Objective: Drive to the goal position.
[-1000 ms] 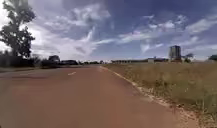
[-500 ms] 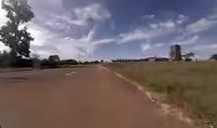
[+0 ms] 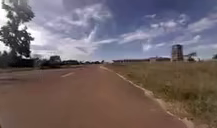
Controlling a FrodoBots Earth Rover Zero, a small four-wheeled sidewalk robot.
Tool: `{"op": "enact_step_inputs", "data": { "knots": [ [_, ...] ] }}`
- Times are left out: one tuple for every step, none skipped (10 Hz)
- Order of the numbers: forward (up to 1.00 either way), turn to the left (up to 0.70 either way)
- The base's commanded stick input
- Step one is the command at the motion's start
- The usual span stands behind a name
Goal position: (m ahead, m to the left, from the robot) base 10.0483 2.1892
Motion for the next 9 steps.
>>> {"op": "enact_step_inputs", "data": {
  "knots": [
    [1.00, 0.00],
    [1.00, 0.00],
    [1.00, 0.00],
    [1.00, 0.00],
    [1.00, 0.00],
    [1.00, 0.00],
    [1.00, 0.00],
    [1.00, 0.00],
    [1.00, 0.00]
  ]
}}
